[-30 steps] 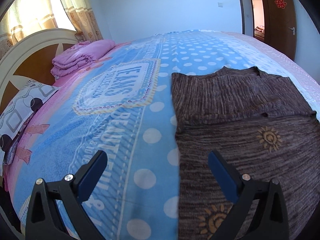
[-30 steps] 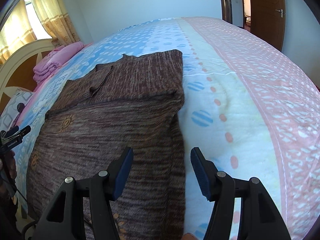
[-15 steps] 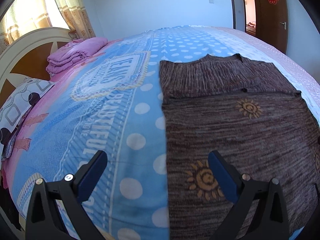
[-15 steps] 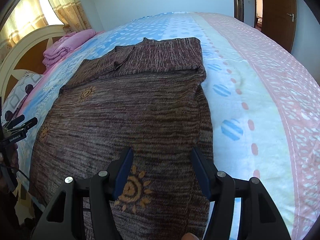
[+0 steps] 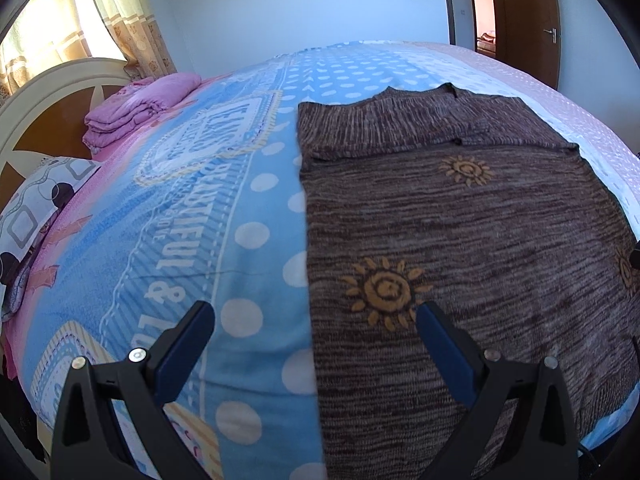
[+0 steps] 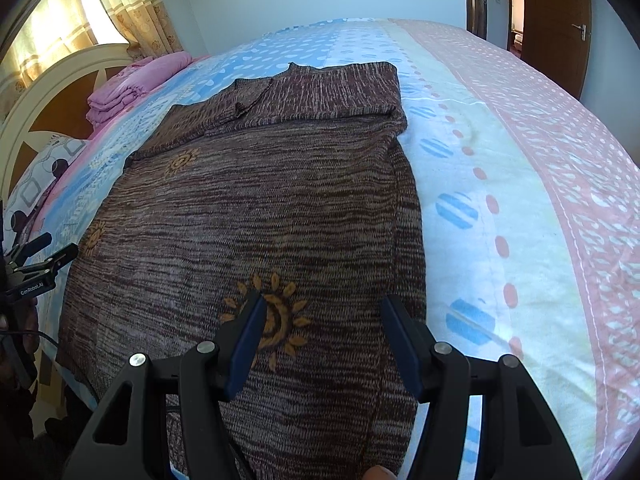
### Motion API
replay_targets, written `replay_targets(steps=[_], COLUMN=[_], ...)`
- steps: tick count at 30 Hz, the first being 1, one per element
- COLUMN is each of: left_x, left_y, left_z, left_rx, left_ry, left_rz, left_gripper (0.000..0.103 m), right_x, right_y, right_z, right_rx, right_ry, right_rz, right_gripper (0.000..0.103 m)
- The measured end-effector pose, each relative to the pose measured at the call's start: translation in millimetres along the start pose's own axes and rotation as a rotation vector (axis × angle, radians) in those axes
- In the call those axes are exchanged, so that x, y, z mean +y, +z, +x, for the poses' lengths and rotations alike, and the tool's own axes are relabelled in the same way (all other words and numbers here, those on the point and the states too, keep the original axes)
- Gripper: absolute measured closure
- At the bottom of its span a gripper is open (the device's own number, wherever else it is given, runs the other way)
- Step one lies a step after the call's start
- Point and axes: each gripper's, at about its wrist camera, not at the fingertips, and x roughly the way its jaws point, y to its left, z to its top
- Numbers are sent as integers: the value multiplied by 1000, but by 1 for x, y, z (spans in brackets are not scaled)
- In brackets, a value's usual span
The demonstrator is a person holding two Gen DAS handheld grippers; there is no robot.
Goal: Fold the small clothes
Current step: 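Move both open grippers toward the sweater hem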
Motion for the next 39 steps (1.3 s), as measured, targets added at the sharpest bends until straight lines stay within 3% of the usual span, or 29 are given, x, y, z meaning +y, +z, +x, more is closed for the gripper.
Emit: replay_targets(steps=[19, 29, 36, 39], left_x=[1, 18, 14, 11], left_y=[-44, -69, -80, -85], left_z=[-15, -36, -38, -33], left_rx=[55, 99, 153, 182], left_ry=[-41, -121, -212, -234], left_rz=[17, -41, -68, -81], left_gripper=[0, 15, 39, 43], right_x=[2, -2, -2, -3], right_y=[-30, -46, -59, -61], right_z=[-11, -18, -23, -24], right_rx=[4, 13, 20, 22], right_ry=[-17, -14, -16, -14], right_rz=[4, 9, -1, 1], right_gripper=[42, 42, 42, 42])
